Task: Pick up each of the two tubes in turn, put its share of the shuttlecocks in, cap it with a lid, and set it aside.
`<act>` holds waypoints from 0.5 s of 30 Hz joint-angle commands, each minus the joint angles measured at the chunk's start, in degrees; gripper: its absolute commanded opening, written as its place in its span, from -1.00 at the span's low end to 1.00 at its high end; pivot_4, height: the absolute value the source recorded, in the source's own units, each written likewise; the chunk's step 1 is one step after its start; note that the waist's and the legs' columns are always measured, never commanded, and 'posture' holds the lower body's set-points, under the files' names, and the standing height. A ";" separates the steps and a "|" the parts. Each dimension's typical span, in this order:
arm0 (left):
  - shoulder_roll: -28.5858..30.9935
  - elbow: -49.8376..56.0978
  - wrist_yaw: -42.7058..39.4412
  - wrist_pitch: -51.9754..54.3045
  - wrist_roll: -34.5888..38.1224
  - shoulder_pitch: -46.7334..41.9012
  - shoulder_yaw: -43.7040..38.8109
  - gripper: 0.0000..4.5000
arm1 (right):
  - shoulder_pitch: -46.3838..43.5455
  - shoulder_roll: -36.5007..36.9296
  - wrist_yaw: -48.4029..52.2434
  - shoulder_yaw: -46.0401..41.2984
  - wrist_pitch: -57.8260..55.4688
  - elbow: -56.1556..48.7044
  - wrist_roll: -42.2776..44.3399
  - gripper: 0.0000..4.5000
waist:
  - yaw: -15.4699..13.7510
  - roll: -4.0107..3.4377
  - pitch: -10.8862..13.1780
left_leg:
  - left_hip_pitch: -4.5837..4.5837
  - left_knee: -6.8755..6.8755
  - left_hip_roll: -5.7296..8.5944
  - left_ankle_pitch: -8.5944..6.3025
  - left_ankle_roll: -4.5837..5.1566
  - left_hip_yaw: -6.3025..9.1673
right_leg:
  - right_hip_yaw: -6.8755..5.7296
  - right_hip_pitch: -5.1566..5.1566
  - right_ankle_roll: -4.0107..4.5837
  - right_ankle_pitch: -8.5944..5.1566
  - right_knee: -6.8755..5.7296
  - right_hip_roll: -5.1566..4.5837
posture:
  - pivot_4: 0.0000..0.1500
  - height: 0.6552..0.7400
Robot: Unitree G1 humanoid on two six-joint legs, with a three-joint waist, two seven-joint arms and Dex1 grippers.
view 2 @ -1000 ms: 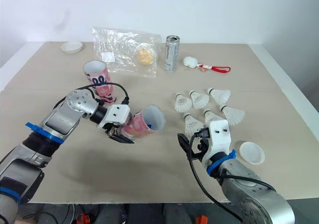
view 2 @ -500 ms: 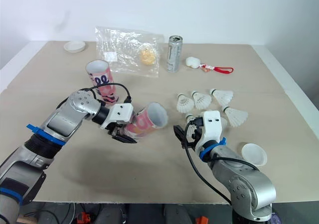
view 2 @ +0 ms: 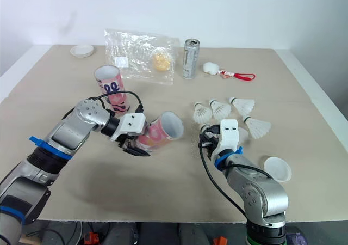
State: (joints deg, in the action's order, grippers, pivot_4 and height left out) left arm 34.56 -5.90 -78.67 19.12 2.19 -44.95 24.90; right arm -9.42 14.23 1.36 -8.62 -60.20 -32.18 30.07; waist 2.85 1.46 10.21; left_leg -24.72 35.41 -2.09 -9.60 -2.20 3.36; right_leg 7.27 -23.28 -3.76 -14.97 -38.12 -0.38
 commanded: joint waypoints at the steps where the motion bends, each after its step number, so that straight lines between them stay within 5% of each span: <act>1: -0.26 -0.84 1.38 0.16 -1.49 0.51 0.40 0.45 | -0.30 0.94 0.70 0.26 0.23 -2.37 -0.35 -0.98 | 0.00 0.00 0.00 | 0.00 0.00 0.00 0.00 0.00 0.00 | 0.00 0.00 0.00 0.00 0.00 0.00 | 1.00 1.00; 7: -1.01 -2.97 1.53 -0.48 -1.64 -0.25 0.32 0.45 | -2.26 5.49 2.80 -1.41 -5.12 -10.12 2.48 -0.98 | -0.11 -0.02 -0.01 | 0.00 0.01 0.03 0.01 0.02 0.00 | 0.01 0.01 0.00 0.00 0.00 -0.02 | 1.00 1.00; 10: -1.32 -4.88 1.33 -1.15 -1.81 -0.83 0.19 0.45 | -5.09 15.70 10.92 -0.61 -4.31 -15.11 4.22 -0.98 | -0.10 -0.07 0.02 | -0.01 0.06 0.08 0.03 0.05 0.00 | 0.04 0.02 -0.02 0.02 0.00 -0.05 | 1.00 1.00; 15: -2.14 -8.97 0.75 -1.98 -2.18 -2.68 0.23 0.45 | -8.54 35.24 34.23 -3.53 15.45 -14.20 1.38 -0.98 | -0.15 -0.03 0.01 | 0.01 0.07 0.13 0.09 0.15 0.00 | 0.01 0.10 -0.04 0.02 0.04 -0.10 | 1.00 1.00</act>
State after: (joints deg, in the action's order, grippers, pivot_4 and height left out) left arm 32.29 -12.52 -78.80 17.36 2.23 -47.26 24.44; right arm -17.02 46.40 27.04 -10.16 -53.29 -46.01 32.95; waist 2.70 1.43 10.23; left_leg -24.69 35.44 -1.94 -9.51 -2.04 3.35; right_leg 7.29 -23.18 -3.80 -14.95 -38.08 -0.49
